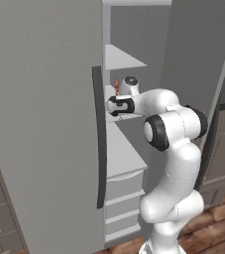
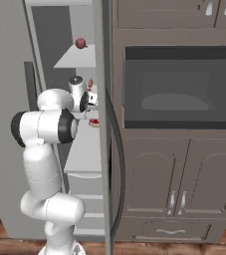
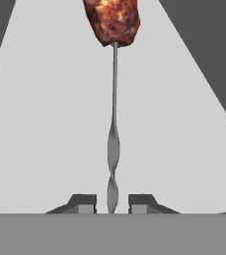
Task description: Store the kebab skewer in the freezer for long-term storage. Close the freezer door after placing the cooked food.
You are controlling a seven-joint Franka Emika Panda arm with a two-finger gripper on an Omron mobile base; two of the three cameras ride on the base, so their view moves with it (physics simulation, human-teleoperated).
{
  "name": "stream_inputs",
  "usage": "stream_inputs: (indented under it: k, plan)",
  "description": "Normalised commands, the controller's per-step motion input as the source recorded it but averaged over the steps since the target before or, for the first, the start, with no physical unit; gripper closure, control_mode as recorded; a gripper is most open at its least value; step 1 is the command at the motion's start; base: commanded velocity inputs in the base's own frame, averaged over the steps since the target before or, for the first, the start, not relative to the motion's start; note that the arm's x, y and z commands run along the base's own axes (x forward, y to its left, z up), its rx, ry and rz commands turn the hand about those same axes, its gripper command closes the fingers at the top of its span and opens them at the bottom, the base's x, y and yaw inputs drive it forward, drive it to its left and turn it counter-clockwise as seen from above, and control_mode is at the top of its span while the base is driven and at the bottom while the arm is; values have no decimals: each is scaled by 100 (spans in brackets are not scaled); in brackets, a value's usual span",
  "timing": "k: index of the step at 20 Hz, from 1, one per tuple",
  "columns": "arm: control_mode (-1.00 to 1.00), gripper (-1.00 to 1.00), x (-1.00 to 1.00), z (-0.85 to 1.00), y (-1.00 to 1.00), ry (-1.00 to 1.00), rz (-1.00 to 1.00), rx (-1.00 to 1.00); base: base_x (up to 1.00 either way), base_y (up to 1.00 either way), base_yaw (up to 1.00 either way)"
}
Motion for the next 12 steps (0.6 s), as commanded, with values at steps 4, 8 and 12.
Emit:
stream_inputs:
  k: [4,8,12]
  plan:
    - [-100,100,42,-8,0,6,0,0,0,0,0]
    - [-100,100,39,-6,0,8,0,0,0,0,0]
    - [-100,100,43,-7,0,4,0,-1,0,0,0]
